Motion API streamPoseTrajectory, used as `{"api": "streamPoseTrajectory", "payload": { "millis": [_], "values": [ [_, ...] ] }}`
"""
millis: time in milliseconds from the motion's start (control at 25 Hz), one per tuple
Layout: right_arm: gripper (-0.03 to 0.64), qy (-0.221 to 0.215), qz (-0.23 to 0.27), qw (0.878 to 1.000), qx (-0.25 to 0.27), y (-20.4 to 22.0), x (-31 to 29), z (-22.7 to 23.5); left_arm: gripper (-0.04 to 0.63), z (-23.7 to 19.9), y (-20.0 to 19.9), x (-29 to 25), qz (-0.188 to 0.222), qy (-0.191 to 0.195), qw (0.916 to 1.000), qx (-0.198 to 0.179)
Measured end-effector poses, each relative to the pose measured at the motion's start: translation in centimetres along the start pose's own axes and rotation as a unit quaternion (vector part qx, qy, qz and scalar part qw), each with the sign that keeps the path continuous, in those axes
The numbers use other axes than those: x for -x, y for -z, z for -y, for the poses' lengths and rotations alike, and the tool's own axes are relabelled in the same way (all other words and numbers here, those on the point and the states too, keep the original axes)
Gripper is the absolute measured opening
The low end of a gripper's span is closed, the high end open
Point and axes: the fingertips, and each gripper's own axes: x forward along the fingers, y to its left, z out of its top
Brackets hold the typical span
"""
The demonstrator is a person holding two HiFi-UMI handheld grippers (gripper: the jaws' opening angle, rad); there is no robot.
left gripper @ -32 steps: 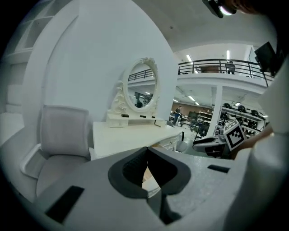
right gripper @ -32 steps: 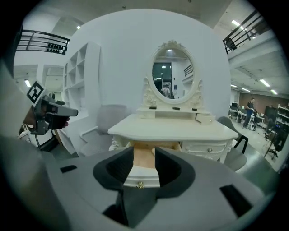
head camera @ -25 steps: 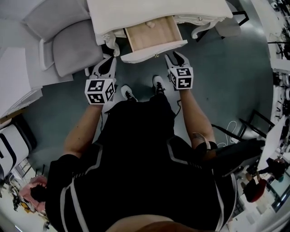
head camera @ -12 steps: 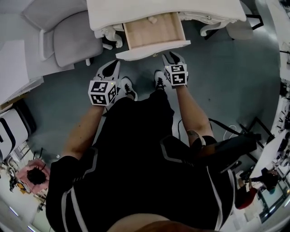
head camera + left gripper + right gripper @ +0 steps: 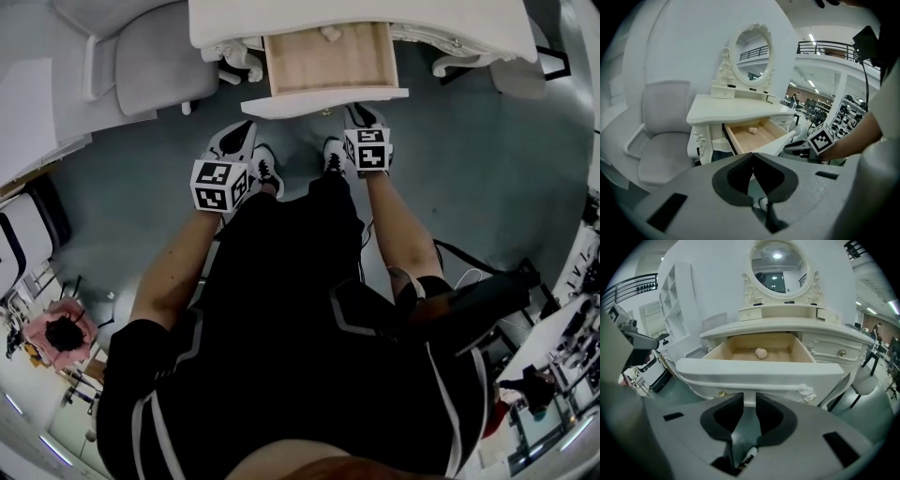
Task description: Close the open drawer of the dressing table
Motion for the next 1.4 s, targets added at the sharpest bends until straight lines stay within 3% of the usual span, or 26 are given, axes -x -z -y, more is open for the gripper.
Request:
{"api": "streamPoseTrajectory", "payload": {
  "millis": [640,1080,1400],
  "values": [
    [0.064,-0.024,0.002,1.0,0.019,-3.8,-3.9,1.8,0.005,-0.9,-1.9,-1.3,0.019,-0.047,0.998,0.039],
    [0.048,-0.042,0.012,0.998,0.039,-7.0,-6.2,2.7,0.005,-2.2,-2.7,-0.6,0.039,-0.094,0.9924,0.07],
    [0.046,-0.057,0.02,0.997,0.053,-9.3,-8.3,3.4,0.005,-3.3,-3.5,-0.8,0.056,-0.125,0.9836,0.118]
  ]
}}
